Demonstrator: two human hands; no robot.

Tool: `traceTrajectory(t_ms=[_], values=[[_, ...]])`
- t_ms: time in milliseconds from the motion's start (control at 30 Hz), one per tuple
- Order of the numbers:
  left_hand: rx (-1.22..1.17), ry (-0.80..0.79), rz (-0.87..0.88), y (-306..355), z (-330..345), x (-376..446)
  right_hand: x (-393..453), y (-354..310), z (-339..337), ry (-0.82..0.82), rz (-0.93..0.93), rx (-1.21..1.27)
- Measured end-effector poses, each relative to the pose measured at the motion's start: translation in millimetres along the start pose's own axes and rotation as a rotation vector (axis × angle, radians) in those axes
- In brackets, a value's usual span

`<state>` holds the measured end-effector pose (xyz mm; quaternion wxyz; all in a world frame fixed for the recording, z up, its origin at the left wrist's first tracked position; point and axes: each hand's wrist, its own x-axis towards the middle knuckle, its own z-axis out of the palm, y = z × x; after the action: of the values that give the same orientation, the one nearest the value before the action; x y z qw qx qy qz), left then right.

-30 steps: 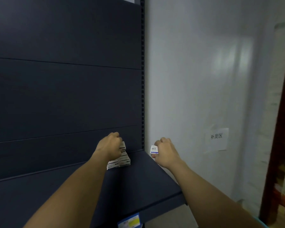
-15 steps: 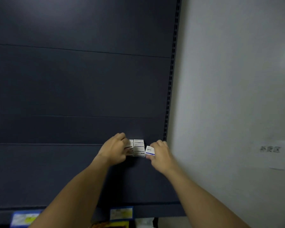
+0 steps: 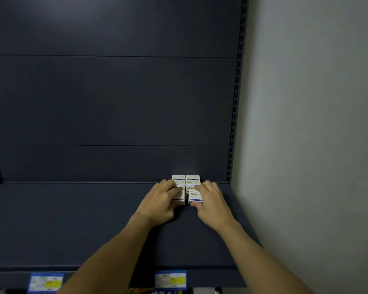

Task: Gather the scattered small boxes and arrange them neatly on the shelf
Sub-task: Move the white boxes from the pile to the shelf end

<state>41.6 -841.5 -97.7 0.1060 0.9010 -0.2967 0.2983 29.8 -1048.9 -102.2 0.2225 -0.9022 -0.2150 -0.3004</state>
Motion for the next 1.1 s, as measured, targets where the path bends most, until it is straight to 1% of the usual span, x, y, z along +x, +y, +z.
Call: traceTrajectory(t_ms=[233, 533, 700, 967, 1100], values=[[-0.001, -0.035, 0.001, -3.8, 4.9, 1.2, -5.9, -3.2, -0.7, -0.017, 0.021, -0.015], [-0.010, -0.030, -0.042, -0.4, 1.9, -0.7, -8.6, -6.1, -4.2, -0.026, 0.038, 0.006], [0.024, -0.047, -0.044, 3.2, -0.5, -1.5, -6.2, -6.1, -3.2, -0.041, 0.011, -0.009], [0.012, -0.042, -0.073, -0.5, 1.4, -0.9, -0.7, -1.6, 3.1, -0.038, -0.024, -0.021], [0.018, -0.042, -0.073, 0.0, 1.5, -1.8, 0.3, -1.4, 3.9, -0.062, -0.041, -0.081]])
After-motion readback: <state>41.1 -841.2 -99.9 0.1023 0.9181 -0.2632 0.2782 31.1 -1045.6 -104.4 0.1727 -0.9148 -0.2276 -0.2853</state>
